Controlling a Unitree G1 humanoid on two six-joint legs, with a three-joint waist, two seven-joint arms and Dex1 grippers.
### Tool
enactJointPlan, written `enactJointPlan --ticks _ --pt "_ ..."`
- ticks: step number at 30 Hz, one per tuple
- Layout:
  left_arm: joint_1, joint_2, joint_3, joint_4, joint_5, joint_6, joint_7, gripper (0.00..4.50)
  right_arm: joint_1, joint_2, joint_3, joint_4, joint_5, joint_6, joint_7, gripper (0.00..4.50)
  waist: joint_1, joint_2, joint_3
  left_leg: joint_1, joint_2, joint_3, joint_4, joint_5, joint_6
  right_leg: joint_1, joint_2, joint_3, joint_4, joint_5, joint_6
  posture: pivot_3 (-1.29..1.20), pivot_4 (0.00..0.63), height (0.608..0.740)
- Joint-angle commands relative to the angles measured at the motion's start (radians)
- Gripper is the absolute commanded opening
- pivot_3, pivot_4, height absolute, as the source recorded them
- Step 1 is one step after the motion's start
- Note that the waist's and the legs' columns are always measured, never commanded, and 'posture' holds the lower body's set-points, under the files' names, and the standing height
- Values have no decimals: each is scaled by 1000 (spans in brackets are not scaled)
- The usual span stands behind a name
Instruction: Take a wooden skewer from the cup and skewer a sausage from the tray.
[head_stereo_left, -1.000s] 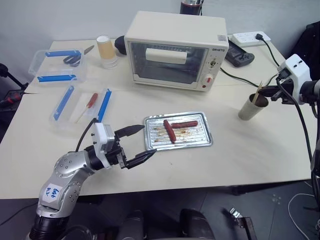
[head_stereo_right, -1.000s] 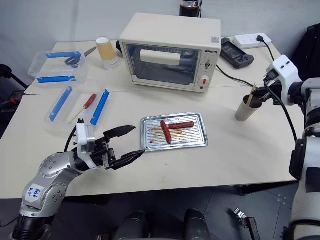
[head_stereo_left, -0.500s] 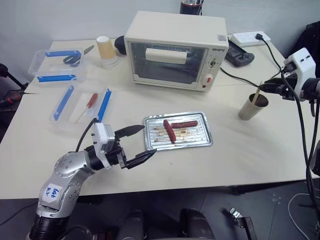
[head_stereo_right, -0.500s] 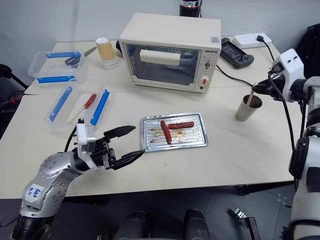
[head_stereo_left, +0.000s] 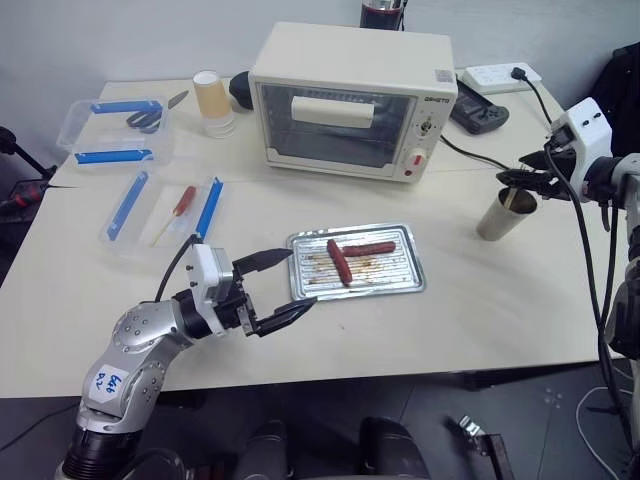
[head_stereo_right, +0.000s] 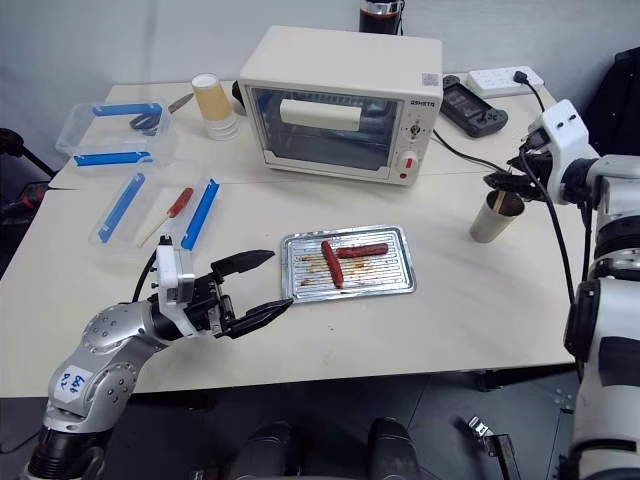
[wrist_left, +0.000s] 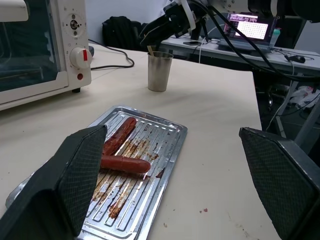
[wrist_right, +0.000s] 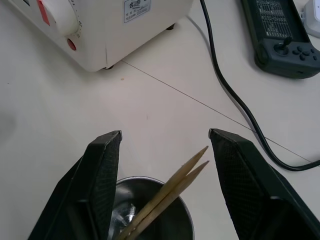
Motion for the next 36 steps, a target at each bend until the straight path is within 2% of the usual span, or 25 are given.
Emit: enactJointPlan --ticks 1,7,22,25,31,32,36 --pt "3 0 11 -31 0 -17 2 4500 -22 -3 7 -23 4 -3 37 2904 0 0 0 0 0 0 0 0 0 0 0 0 0 0 0 0 150 740" --pt "11 -3 12 -34 1 -18 8 4500 -29 -3 29 -41 1 -4 90 2904 1 0 0 0 0 0 0 0 0 0 0 0 0 0 0 0 150 740" --pt "2 -12 5 -19 8 -27 6 4500 -41 6 40 -74 0 -40 116 2904 0 0 0 0 0 0 0 0 0 0 0 0 0 0 0 0 150 740" --pt "2 -13 3 -18 8 -28 6 4500 -41 8 40 -77 1 -45 120 2329 0 0 0 0 0 0 0 0 0 0 0 0 0 0 0 0 150 740" --pt "-1 -15 2 -14 10 -28 4 4500 -40 7 45 -74 -4 -61 123 248 0 0 0 0 0 0 0 0 0 0 0 0 0 0 0 0 150 740" --pt "-1 -15 2 -13 10 -28 4 4500 -40 7 45 -74 -4 -63 124 16 0 0 0 0 0 0 0 0 0 0 0 0 0 0 0 0 150 740" --pt "-2 -15 2 -12 10 -28 3 4500 -46 7 42 -76 2 -65 124 16 0 0 0 0 0 0 0 0 0 0 0 0 0 0 0 0 150 740"
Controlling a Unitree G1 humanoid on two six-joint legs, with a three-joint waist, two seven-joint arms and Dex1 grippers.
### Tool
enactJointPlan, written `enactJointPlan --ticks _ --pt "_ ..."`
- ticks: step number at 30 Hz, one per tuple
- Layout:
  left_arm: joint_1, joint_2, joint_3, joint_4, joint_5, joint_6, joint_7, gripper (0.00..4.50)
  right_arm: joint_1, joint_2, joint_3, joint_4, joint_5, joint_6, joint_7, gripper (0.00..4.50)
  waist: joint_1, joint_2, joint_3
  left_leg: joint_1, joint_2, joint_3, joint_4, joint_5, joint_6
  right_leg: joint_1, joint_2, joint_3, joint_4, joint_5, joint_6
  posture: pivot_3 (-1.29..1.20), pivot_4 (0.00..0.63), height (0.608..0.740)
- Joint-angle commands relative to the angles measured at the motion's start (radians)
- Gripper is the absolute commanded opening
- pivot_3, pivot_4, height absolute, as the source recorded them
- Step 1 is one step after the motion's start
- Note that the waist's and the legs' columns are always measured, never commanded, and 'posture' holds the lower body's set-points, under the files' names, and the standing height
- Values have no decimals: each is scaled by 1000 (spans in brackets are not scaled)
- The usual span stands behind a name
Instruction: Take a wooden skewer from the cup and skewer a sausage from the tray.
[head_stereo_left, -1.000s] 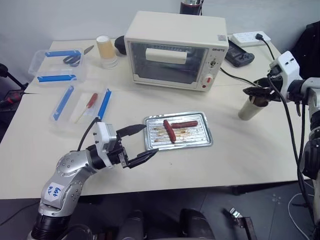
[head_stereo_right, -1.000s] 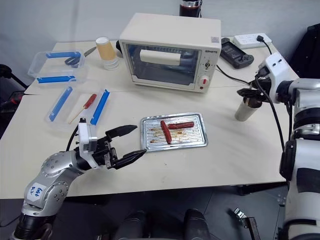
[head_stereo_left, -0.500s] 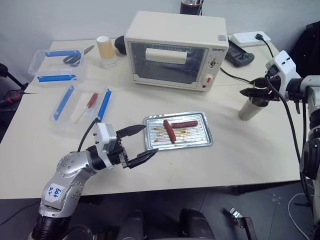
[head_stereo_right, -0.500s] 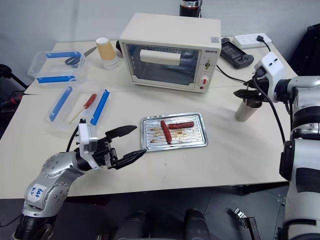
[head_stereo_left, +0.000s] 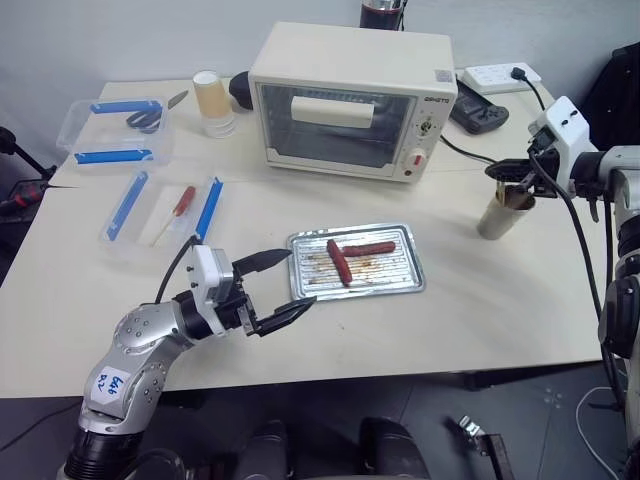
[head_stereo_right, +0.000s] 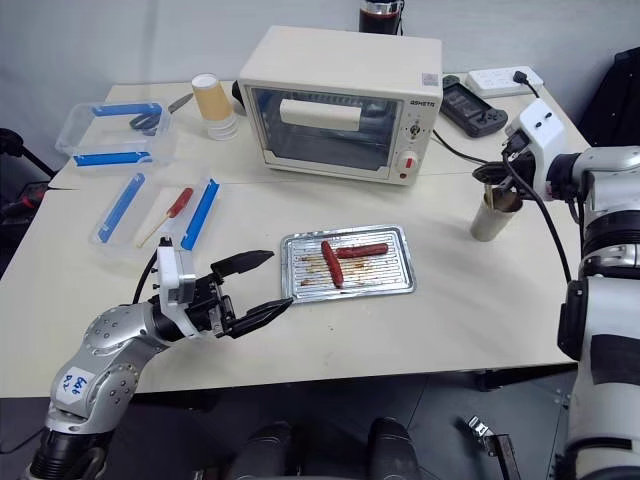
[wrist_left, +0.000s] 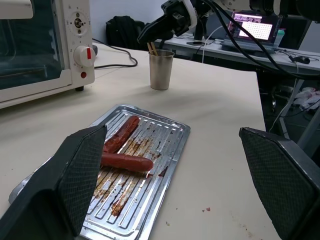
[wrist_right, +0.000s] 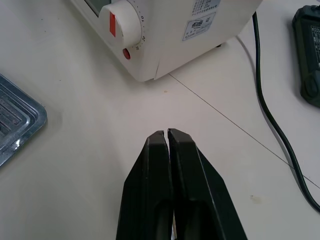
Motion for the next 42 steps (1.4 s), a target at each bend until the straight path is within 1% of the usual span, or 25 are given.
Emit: enactJointPlan --ticks 1,10,16,19,21,24,30,33,37,40,42 --pt "-7 -5 3 -19 0 -20 -4 4500 -39 -10 -10 -40 12 -15 6 16 0 0 0 0 0 0 0 0 0 0 0 0 0 0 0 0 150 740" --pt "-3 -5 6 -24 -1 -19 -3 4500 -110 -38 -40 -60 57 100 60 16 -2 0 0 0 0 0 0 0 0 0 0 0 0 0 0 0 150 740" --pt "-4 -15 0 -21 2 -22 -2 4500 -128 -58 -54 -63 69 124 57 16 2 0 0 0 0 0 0 0 0 0 0 0 0 0 0 0 150 740" --pt "-13 -23 0 -15 5 -25 -2 4500 -156 -69 -70 -72 97 164 84 16 1 1 0 0 0 0 0 0 0 0 0 0 0 0 0 0 150 740" --pt "-20 -32 5 -12 -1 -25 2 4500 -198 -77 -102 -78 138 222 104 16 1 1 1 0 0 0 0 0 0 0 0 0 0 0 0 0 150 740" --pt "-39 -53 13 -8 -35 -10 5 4500 -270 -88 -149 -110 216 385 186 16 2 3 2 -1 0 0 0 0 0 -1 0 0 0 0 0 0 150 740" --pt "-104 -99 -7 20 -29 -12 22 4500 -250 -67 -168 -246 306 559 246 16 6 1 1 -1 0 0 0 0 0 -1 0 0 0 0 0 0 150 740" --pt "-162 -147 -4 62 -24 -30 44 4500 -218 -34 -201 -353 388 682 228 16 6 2 1 -1 0 0 1 0 0 -1 0 0 0 0 0 0 150 740" --pt "-252 -222 -32 150 -10 -59 38 4500 -146 39 -288 -523 524 865 132 16 7 1 1 -1 0 -1 0 0 0 -1 0 -1 1 0 0 0 150 740" --pt "-350 -317 -61 250 34 -137 59 4500 -86 113 -366 -657 631 980 32 16 8 1 1 -2 -1 -1 1 0 0 -1 0 -1 1 0 0 0 150 740" --pt "-408 -373 -69 316 59 -191 73 4500 -58 150 -396 -721 678 1026 -28 16 14 1 1 -3 -1 -2 2 0 0 -1 0 -2 2 0 1 0 150 740"
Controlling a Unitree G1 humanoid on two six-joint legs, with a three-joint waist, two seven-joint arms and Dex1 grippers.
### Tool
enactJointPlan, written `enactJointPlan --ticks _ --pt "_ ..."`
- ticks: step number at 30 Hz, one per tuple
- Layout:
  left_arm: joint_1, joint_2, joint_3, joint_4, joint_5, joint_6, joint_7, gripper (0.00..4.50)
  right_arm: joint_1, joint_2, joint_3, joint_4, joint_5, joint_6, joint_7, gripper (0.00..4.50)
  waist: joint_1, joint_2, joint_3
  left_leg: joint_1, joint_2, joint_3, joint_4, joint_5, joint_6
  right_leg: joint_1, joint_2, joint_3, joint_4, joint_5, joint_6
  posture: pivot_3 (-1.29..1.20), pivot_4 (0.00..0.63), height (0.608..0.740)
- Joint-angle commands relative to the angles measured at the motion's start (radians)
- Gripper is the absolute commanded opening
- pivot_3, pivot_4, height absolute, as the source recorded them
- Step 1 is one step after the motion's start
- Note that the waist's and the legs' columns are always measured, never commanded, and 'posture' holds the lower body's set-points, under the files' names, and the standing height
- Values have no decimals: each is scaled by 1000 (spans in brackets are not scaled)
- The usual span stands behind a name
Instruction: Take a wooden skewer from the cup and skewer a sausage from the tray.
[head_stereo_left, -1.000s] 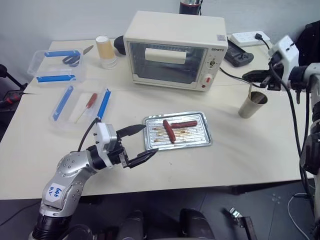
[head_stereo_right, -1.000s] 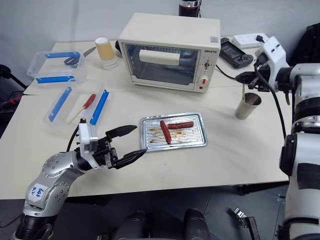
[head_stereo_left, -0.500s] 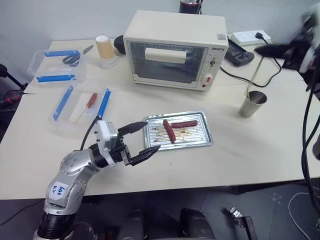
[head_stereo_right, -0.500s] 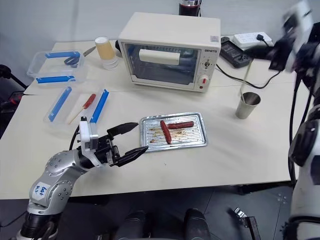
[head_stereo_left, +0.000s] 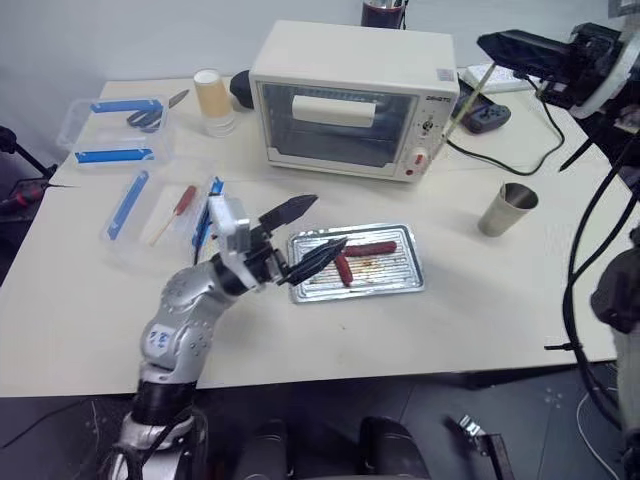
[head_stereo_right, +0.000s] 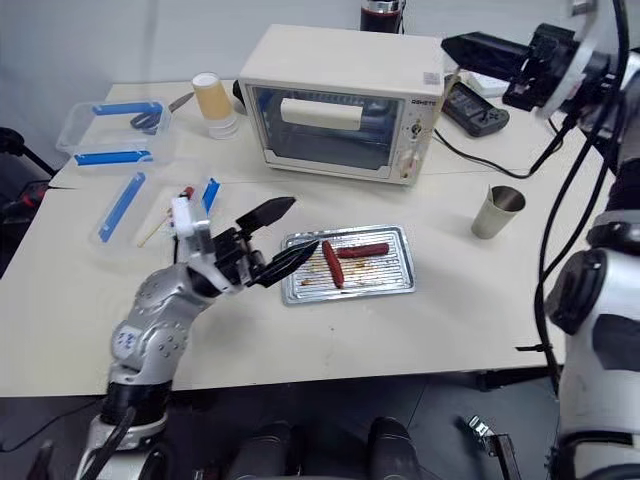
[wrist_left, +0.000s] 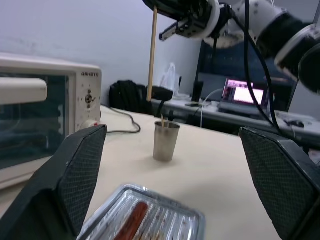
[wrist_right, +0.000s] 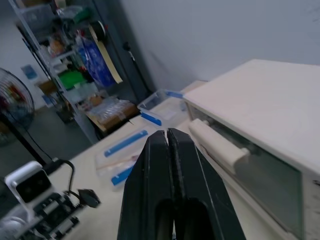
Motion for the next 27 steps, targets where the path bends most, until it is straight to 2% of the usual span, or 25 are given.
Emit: enactJointPlan --ticks 1,5,9,18,21,27 --pt "-90 -75 -15 82 47 -110 22 4500 19 33 -72 -139 106 81 -99 16 5 0 0 -1 0 0 1 0 0 0 0 0 0 0 0 0 150 740" --pt "-225 -178 -11 234 92 -231 47 4500 42 92 -134 -204 198 153 -214 16 12 0 0 -2 0 -1 1 0 0 -1 0 -1 0 0 0 0 150 740" --pt "-300 -236 4 319 92 -285 59 4500 57 110 -163 -231 261 182 -279 16 17 0 0 -3 0 -1 1 0 0 -1 0 -1 -1 0 0 0 150 740" --pt "-339 -296 2 365 88 -313 58 4500 100 137 -195 -283 376 202 -385 16 18 0 0 -3 0 -1 1 0 0 -2 0 -1 -1 0 0 0 150 740" --pt "-349 -313 1 375 89 -319 61 3919 109 145 -198 -290 407 198 -410 0 18 0 0 -4 0 -1 1 0 1 -2 0 -1 -1 0 0 0 150 740" --pt "-351 -329 -7 379 86 -325 62 2057 132 144 -190 -306 452 190 -441 0 19 0 0 -4 0 -1 1 0 1 -2 0 -1 -1 0 0 0 150 740"
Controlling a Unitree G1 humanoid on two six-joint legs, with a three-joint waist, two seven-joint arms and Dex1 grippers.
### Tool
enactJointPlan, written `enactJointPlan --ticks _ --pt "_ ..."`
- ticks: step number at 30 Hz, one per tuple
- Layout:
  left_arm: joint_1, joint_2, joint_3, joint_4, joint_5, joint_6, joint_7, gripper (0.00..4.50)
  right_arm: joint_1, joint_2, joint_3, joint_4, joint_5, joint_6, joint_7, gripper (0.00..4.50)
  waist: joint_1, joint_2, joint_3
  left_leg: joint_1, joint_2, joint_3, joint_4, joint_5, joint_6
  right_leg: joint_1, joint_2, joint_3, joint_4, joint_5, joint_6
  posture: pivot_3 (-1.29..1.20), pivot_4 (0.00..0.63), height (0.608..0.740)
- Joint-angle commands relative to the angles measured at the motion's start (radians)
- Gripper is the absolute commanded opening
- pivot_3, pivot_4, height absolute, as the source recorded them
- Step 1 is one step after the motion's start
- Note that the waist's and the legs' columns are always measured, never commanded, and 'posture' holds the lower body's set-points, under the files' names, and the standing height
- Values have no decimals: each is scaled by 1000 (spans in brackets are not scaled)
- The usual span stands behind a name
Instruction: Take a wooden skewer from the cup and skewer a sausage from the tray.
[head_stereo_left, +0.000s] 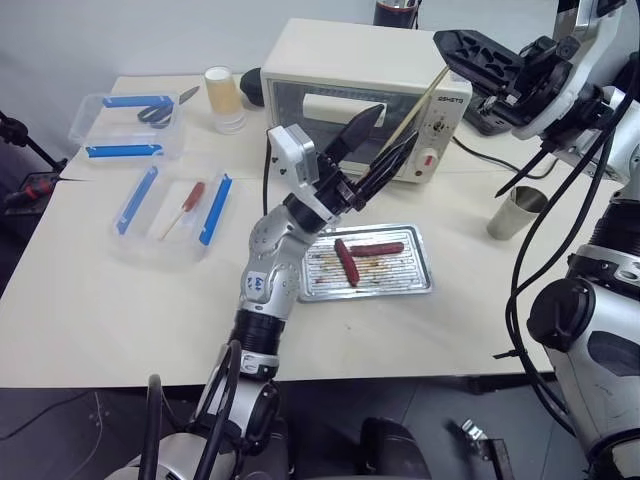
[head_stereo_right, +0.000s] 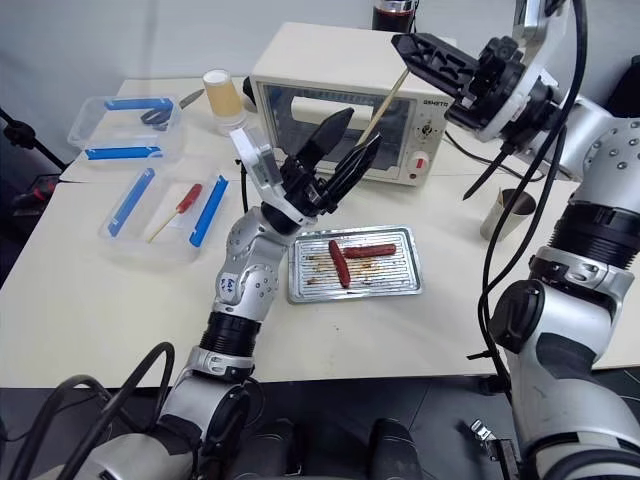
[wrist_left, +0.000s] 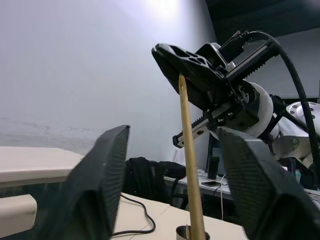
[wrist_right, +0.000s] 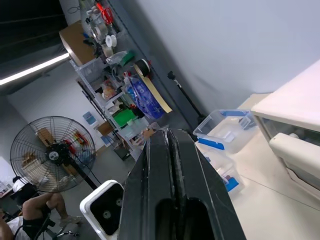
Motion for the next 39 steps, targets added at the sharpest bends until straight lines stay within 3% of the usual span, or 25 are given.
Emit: enactJointPlan --ticks 1,7,15,19,24,29,33,39 --pt "-23 -34 -15 -22 -8 -15 0 1770 13 -5 -19 -48 48 -12 -17 0 0 0 0 0 0 0 0 0 0 0 0 0 0 0 0 0 150 740" --pt "-18 -34 -20 -26 -11 -14 3 38 31 -8 -9 -67 85 -12 -39 0 0 0 0 -1 0 -1 0 0 0 -1 0 -1 0 0 0 0 150 740" --pt "-11 -17 -3 -43 -25 6 20 38 40 -6 -17 -57 127 14 -98 0 0 0 0 -2 0 -1 0 0 0 -1 0 -1 0 0 0 0 150 740" --pt "7 12 26 -74 -47 31 34 0 59 -34 -1 -84 157 17 -45 1205 0 0 0 -2 0 -1 0 0 0 -1 0 -1 0 0 0 0 150 740" --pt "69 85 36 -163 -58 92 23 0 107 -106 70 -105 56 -105 20 2826 0 0 0 -3 0 -2 0 0 0 -1 0 -2 -1 0 0 0 150 740" --pt "199 260 71 -317 -75 190 -21 0 266 -272 186 -127 -97 -319 254 4479 0 0 0 -3 0 -2 0 0 0 -1 0 -2 -1 0 0 0 150 740" --pt "352 435 166 -453 -146 303 -44 0 470 -344 251 -109 -319 -749 424 4479 -6 -1 -1 -3 0 -2 0 0 0 -2 0 -2 -2 0 0 0 150 740" --pt "591 587 296 -599 -210 389 -43 0 696 -379 270 -71 -454 -1102 588 4479 -14 -1 0 -2 1 -2 -1 0 0 -1 0 -1 -2 0 0 0 150 740"
